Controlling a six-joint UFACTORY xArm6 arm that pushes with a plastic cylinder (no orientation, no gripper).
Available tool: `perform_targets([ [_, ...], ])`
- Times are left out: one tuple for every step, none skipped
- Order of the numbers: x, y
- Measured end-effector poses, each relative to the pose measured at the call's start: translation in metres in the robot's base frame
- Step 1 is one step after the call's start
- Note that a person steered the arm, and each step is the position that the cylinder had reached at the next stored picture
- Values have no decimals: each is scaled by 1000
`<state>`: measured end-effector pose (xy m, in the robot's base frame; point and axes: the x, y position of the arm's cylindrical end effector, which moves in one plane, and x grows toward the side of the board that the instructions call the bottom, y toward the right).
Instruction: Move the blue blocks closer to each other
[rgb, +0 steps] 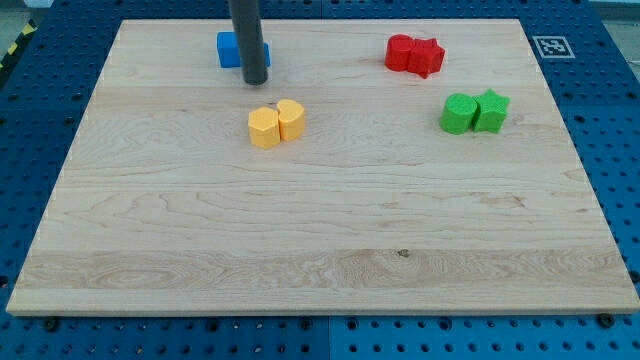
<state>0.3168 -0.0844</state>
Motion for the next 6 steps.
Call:
perform_targets([
  [0,3],
  [0,2],
  [-2,-10],
  [-4,-21],
  [9,-22],
  [63,-47],
])
